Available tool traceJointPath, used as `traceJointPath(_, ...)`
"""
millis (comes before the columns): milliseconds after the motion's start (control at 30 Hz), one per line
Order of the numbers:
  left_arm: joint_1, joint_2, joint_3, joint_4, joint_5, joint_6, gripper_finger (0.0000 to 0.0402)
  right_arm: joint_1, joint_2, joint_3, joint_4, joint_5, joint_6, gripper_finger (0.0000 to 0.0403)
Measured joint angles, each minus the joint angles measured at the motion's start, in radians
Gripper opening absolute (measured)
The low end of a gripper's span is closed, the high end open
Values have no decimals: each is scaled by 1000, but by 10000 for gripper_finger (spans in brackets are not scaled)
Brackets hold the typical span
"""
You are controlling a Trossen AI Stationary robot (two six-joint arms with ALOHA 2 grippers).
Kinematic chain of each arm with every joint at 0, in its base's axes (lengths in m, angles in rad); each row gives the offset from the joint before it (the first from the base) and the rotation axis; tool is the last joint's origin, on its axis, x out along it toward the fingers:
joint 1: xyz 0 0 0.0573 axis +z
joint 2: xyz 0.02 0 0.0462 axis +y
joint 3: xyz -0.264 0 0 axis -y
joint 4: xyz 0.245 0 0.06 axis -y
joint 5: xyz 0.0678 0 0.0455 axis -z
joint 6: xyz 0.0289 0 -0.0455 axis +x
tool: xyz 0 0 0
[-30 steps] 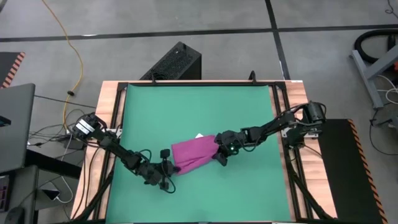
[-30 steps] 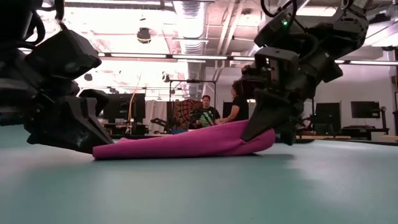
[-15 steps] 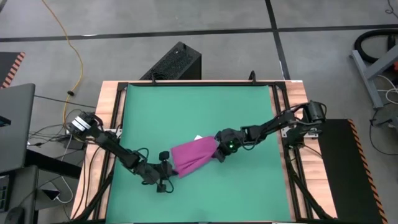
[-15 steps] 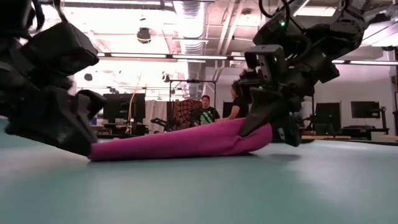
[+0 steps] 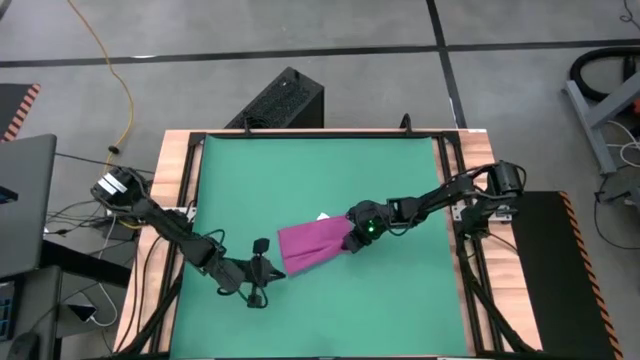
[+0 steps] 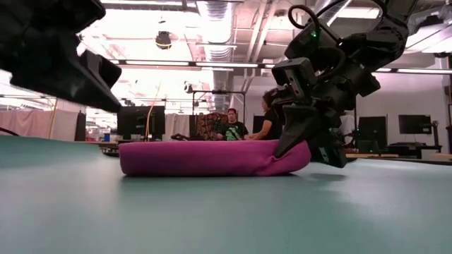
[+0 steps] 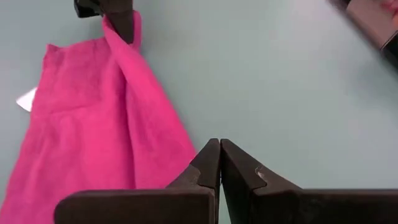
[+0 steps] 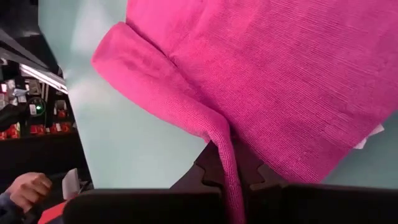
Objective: Roll towel
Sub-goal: Roll the violet towel
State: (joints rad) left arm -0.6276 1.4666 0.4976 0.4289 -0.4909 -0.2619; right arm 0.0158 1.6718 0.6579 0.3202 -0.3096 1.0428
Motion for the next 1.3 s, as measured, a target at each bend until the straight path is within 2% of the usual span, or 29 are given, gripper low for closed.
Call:
traceJointPath(233,-57,153,146,-118,-88,192,0,-8,0,0,-4,-14,4,16)
traceJointPath(467,-63,261,280,-312,-134,233,0,-12,0,0,0,-59,27,16)
traceJointPath(667,-47,270,285,-330,-232,235,0,-12,0,1,14,-82,14,15)
traceJointPath(800,-42,270,285,-334,-241,234,0,-12,0,1,17,-84,6,16)
traceJointPath(967,-41,270,284,-342,-312,244,0,-12,0,1,17,-84,-3,16)
traceJointPath(1200,-81,270,297,-300,-249,308,0,-12,0,1,16,-84,0,16)
traceJointPath(1300,-109,270,297,-344,-262,306,0,-12,0,1,17,-84,-1,16)
